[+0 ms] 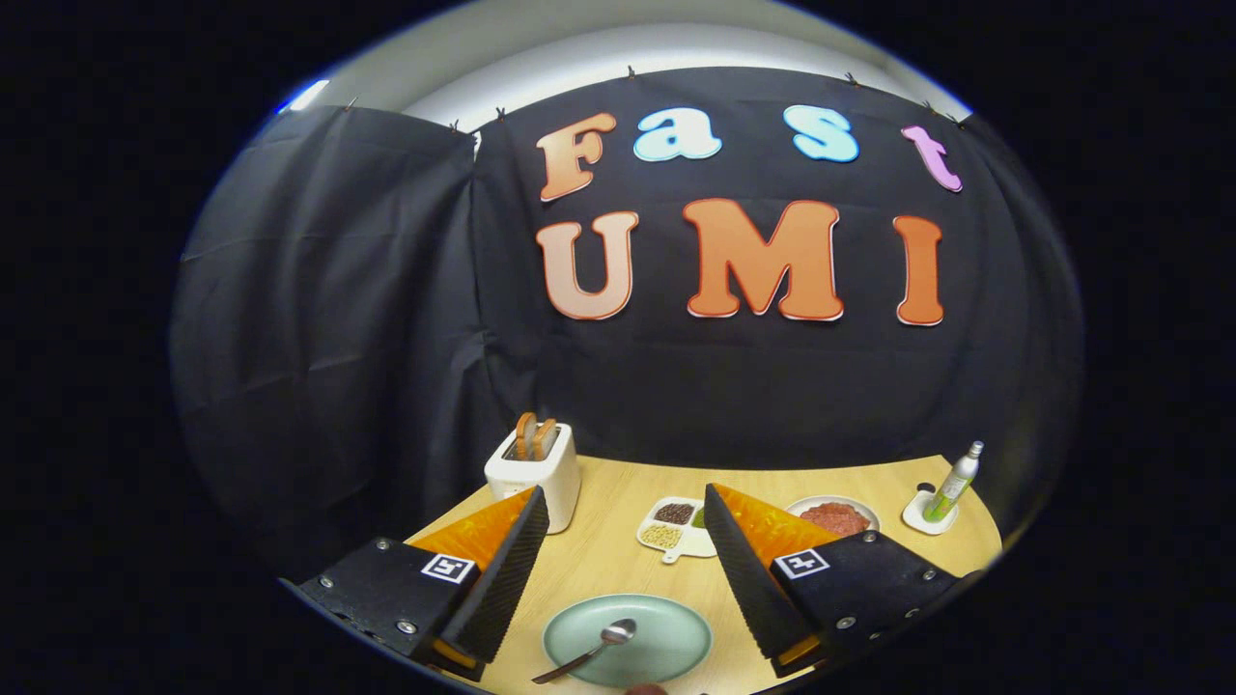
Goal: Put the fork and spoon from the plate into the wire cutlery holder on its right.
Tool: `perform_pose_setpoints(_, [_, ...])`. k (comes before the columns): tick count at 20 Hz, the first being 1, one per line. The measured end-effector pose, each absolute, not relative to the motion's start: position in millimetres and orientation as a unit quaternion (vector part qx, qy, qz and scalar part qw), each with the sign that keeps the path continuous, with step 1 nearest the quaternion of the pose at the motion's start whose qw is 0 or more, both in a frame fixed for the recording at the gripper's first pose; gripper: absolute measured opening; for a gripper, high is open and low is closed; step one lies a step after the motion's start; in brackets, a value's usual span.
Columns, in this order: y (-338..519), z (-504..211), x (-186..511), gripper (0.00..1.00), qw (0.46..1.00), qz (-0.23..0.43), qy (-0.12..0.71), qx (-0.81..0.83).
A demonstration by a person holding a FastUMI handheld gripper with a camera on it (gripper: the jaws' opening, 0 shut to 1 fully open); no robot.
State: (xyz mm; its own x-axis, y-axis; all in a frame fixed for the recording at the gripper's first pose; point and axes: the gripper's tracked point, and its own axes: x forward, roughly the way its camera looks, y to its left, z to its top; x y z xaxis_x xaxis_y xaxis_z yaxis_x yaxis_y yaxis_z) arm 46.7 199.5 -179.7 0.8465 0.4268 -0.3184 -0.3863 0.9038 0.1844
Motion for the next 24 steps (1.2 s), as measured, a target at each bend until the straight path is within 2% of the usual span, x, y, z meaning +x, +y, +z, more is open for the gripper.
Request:
perform_pose_setpoints(6, [235.6, -246.9, 35.0, 0.97, 0.929, 0.215, 0.299, 0.035])
perform_pose_setpoints(14, [240.8, -362.6, -16.9, 0.96, 0.837, 0.203, 0.509, -0.011])
perform_pose_setpoints(18, [236.0, -406.2, -42.3, 0.91, 0.781, 0.19, 0.595, -0.028])
perform_pose_setpoints(24, [237.9, -444.0, -74.2, 0.68, 0.712, 0.187, 0.675, -0.043])
